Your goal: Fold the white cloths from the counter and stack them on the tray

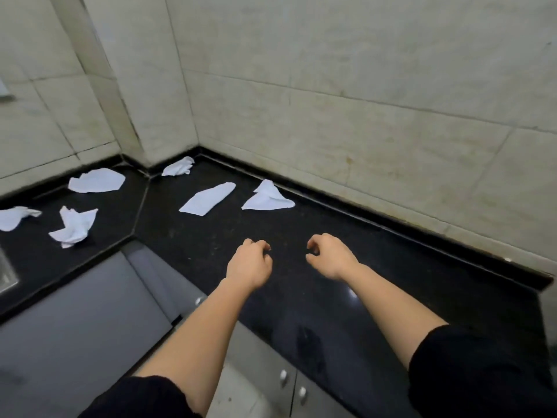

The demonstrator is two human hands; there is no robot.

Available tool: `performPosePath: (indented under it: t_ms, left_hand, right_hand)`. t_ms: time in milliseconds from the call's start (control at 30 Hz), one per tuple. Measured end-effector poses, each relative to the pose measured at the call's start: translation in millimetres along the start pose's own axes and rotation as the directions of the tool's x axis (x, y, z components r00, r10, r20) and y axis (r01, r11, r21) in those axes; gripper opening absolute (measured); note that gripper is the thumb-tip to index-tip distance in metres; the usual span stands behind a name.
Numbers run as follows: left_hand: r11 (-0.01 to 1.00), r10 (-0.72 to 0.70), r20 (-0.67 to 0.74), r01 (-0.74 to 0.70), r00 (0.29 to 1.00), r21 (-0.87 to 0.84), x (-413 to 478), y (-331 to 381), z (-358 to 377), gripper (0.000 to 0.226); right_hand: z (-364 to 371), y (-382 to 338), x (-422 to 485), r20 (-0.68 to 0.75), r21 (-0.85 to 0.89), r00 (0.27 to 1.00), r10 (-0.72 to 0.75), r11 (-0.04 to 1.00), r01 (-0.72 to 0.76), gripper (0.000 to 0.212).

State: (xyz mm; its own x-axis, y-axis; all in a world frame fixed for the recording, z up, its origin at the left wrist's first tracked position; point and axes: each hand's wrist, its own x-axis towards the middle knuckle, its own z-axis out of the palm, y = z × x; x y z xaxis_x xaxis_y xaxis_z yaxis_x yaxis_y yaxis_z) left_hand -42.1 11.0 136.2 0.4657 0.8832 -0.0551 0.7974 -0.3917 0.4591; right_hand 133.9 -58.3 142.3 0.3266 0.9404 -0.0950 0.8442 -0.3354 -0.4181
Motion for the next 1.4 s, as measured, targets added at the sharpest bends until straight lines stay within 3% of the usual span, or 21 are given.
performPosePath:
  t_ms: [333,767,967,1067,1200,1400]
  left_hand:
    - [0.990,-0.132,-0.029,0.133,0.991,0.039,116,-85,-32,0.036]
    - [0.996,-0.093,0.148,0.090,0.985,0.024,290,-148,-3,0.033]
    - [0.996,0.016,0.196,-0.032,0.981,0.083,356,-172,19,0.042]
    - [0.970,0.154,0.227,-0.192,0.962,0.153,389,-183,31,0.050]
    - [0.883,0.359,0.257,-0.416,0.897,0.217,425,-197,48,0.054]
    - [0.796,0.511,0.264,-0.566,0.818,0.215,452,-208,66,0.022]
  right_hand:
    - [43,-65,148,0.030,0.049,0.998,-0.056,0.997,0.055,0.027]
    - [94,-63,314,0.123,0.057,0.981,0.147,0.986,-0.155,0.022]
    - [120,-59,365,0.107,-0.028,0.969,0.221,0.975,-0.220,0.028]
    - [133,-60,388,0.093,-0.122,0.967,0.238,0.966,-0.226,0.038]
    - [150,-62,413,0.089,-0.383,0.980,0.177,0.915,-0.131,0.038]
    - [168,-69,430,0.184,-0.635,0.977,0.103,0.771,0.038,0.034]
